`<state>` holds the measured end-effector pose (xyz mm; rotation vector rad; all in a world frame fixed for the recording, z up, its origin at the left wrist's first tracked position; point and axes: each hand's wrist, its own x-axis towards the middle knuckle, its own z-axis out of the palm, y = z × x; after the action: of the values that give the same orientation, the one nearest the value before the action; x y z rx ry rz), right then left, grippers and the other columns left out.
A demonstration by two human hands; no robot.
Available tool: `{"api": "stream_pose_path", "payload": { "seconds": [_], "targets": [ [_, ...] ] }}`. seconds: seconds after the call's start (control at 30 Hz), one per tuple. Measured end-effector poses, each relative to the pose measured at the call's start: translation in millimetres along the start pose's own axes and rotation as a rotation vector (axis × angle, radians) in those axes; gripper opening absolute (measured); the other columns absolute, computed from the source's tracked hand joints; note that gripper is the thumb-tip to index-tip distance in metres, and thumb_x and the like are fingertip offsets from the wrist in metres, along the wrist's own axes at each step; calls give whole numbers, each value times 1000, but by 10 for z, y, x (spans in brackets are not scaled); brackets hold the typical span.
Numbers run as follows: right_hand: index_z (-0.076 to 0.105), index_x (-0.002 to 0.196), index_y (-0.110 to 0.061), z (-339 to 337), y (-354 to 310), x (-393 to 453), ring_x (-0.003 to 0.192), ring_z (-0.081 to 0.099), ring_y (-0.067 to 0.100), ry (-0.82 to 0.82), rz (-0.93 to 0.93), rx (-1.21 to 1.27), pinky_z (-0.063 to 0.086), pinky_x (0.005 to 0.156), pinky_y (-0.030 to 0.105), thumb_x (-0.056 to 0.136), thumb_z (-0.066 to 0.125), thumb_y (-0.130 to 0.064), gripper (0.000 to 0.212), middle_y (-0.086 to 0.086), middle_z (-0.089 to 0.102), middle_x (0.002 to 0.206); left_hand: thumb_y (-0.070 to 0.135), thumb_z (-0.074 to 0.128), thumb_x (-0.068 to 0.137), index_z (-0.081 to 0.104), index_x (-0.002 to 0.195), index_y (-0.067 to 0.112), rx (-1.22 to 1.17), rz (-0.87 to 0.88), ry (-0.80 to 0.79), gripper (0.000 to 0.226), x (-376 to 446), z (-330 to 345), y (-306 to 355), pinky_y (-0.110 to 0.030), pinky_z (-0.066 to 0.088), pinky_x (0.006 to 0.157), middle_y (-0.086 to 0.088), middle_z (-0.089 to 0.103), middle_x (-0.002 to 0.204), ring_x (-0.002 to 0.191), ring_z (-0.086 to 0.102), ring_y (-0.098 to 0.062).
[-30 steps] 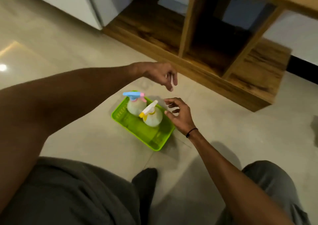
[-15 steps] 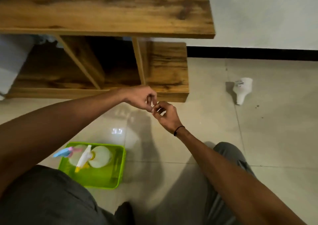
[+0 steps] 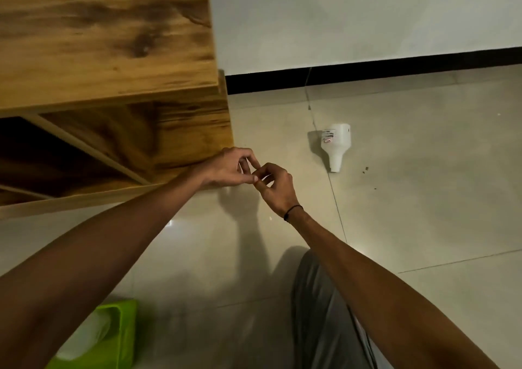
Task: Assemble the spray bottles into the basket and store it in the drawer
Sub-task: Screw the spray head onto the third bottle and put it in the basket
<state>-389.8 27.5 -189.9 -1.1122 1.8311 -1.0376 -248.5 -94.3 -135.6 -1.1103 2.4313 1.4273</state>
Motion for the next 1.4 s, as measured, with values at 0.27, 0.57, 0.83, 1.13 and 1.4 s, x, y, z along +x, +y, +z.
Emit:
{"api": "stream_pose_path", "payload": {
  "seconds": [0.27, 0.57, 0.83, 1.13, 1.4],
  "targets": [
    [68, 89, -14, -589, 373, 489, 79, 68, 15, 218, 124, -12, 53, 68, 26, 88, 72, -23, 10, -3, 72, 87, 25, 79, 94, 71, 117, 27, -81, -14, 47, 25, 866, 300, 362, -46, 63, 87, 3, 77, 95, 94, 74, -24],
    [46, 121, -12, -1016, 822, 756, 113, 54, 34, 728, 444, -240, 54, 77, 44, 82, 78, -15, 50, 9, 48, 125, 26, 83, 90, 72, 116, 24, -39, -24, -6, 28, 1293, 493, 573, -28, 52, 77, 8, 76, 90, 82, 68, -13],
    [42, 135, -10, -1040, 1046, 977, 125, 51, 36, 599, 667, -244, 51, 86, 49, 89, 75, -20, 58, 13, 50, 135, 23, 82, 89, 73, 114, 22, -17, -4, -5, 27, 1283, 550, 548, -37, 59, 85, 4, 78, 93, 91, 72, -22],
    [53, 113, -10, -843, 903, 671, 107, 58, 32, 558, 419, -390, 45, 71, 38, 93, 65, -36, 35, 9, 60, 113, 25, 87, 85, 59, 136, 25, 77, 84, 51, 58, 1071, 579, 479, -19, 48, 76, 1, 62, 128, 109, 64, -21],
    [61, 86, -14, -750, 371, 392, 72, 57, 22, 605, 25, -194, 44, 66, 32, 82, 74, -34, 24, -2, 58, 82, 34, 93, 71, 37, 159, 28, 171, 91, 89, 104, 827, 697, 472, -47, 47, 115, -2, 28, 163, 149, 38, -28]
  ]
}}
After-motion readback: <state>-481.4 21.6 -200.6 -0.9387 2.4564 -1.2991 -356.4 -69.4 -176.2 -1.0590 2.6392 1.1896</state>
